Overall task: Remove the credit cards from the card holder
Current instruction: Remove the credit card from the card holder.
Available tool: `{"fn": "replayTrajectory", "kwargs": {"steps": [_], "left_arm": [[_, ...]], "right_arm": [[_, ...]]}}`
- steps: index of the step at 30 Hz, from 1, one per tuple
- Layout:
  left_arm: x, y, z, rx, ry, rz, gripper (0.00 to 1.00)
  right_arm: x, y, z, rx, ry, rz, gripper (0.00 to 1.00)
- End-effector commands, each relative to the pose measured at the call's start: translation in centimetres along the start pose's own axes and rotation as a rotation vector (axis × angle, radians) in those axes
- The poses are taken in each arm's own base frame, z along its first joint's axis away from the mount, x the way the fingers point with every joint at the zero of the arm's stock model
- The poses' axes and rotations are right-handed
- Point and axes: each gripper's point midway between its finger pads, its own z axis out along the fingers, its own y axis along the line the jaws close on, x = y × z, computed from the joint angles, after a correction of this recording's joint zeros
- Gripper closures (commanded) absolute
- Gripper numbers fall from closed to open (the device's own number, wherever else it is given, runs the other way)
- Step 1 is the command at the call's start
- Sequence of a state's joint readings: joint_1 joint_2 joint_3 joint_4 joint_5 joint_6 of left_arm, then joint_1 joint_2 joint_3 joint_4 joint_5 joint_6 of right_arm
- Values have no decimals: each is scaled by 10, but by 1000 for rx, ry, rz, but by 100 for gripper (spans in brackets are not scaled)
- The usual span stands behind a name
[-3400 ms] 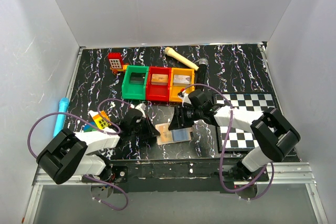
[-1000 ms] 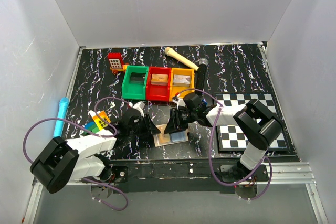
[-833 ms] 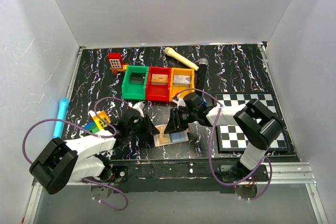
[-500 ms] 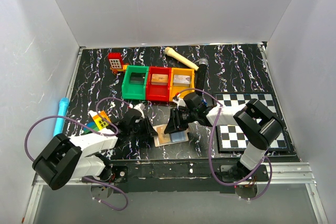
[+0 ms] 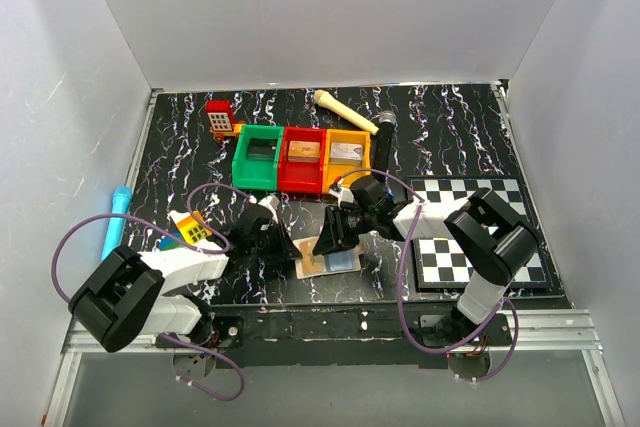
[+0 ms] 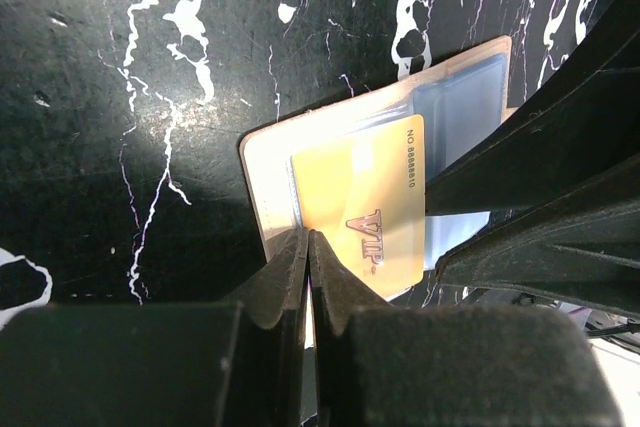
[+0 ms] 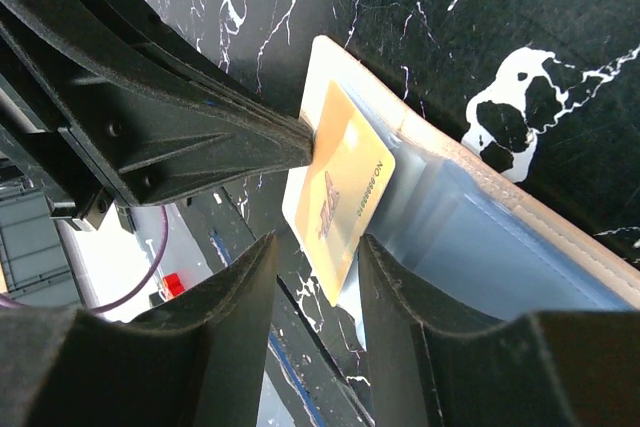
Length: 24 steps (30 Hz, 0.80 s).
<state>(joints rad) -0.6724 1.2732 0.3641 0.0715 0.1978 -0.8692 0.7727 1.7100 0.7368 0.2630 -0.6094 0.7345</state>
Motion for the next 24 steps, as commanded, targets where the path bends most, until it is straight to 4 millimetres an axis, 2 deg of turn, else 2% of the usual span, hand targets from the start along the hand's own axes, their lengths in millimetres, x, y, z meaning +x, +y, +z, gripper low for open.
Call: {"fn": "replayTrajectory", "kwargs": {"steps": [1,18,24], "left_arm": [[-1,-6,6,16,11,23,100],[6,-4,10,33,35,25,100],[6,-4,10,38,36,25,100]], "right_arm": [[-5,20,5,-99,3,-25,55],[-11,27,-1,-178,-52,46,53],[-7,12,1,-110,-44,71,53]]}}
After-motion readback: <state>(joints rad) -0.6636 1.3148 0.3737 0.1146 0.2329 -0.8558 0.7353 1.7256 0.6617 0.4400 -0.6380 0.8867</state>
